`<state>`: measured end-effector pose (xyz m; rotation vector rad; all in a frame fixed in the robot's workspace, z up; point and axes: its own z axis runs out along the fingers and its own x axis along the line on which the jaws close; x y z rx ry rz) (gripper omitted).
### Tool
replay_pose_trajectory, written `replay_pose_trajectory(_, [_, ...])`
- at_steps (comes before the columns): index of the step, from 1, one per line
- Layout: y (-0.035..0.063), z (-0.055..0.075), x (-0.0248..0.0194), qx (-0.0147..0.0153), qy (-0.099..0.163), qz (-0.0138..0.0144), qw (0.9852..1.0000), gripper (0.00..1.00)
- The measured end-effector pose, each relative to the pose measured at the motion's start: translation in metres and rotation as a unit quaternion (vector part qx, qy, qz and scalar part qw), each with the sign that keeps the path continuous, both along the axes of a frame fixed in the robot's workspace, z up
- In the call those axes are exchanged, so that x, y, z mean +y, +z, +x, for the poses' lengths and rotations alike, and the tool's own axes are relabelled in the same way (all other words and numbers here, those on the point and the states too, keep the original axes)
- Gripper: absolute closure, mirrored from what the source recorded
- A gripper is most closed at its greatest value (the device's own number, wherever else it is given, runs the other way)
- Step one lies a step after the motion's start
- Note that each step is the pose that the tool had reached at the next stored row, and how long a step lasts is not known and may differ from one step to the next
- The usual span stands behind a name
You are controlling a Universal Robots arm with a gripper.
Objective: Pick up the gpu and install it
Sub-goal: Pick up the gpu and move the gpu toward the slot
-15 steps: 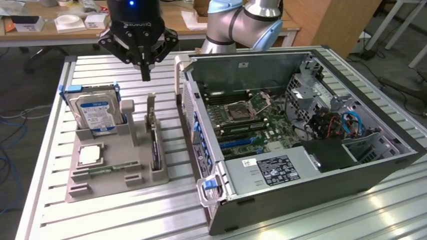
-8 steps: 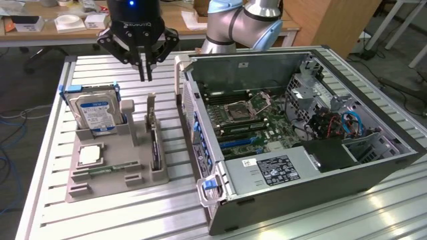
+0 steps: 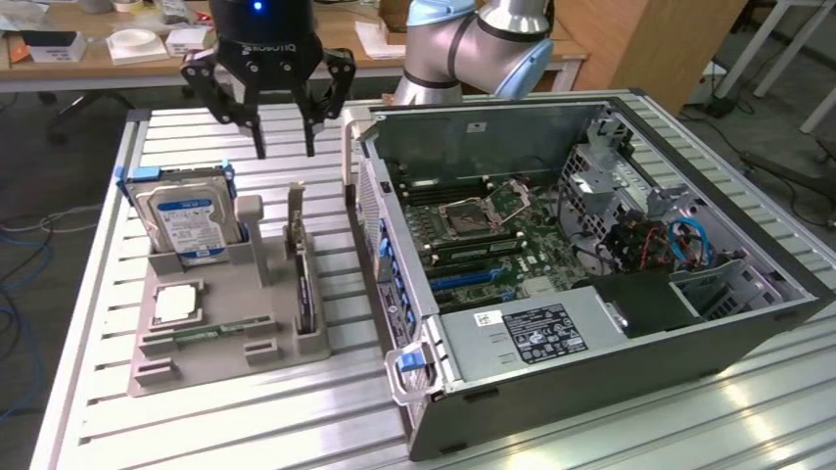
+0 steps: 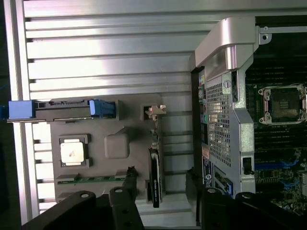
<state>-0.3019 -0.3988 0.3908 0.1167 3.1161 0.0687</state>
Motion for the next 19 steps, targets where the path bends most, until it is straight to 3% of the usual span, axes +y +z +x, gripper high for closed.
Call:
replay_pose_trajectory(2, [0.0000,0.0000,0.0000,0.0000,0.000,0.0000,1.0000,0.47])
replay_pose_trajectory(5, [0.0000,0.0000,0.0000,0.0000,0.000,0.0000,1.0000,0.30])
replay_pose_trajectory(8, [0.0000,0.0000,0.0000,0.0000,0.000,0.0000,1.0000,0.24])
replay_pose_trajectory(9, [0.0000,0.0000,0.0000,0.0000,0.000,0.0000,1.0000,0.18])
replay_pose_trajectory(19, [0.0000,0.0000,-0.0006,0.0000,0.000,0.0000,1.0000,0.18])
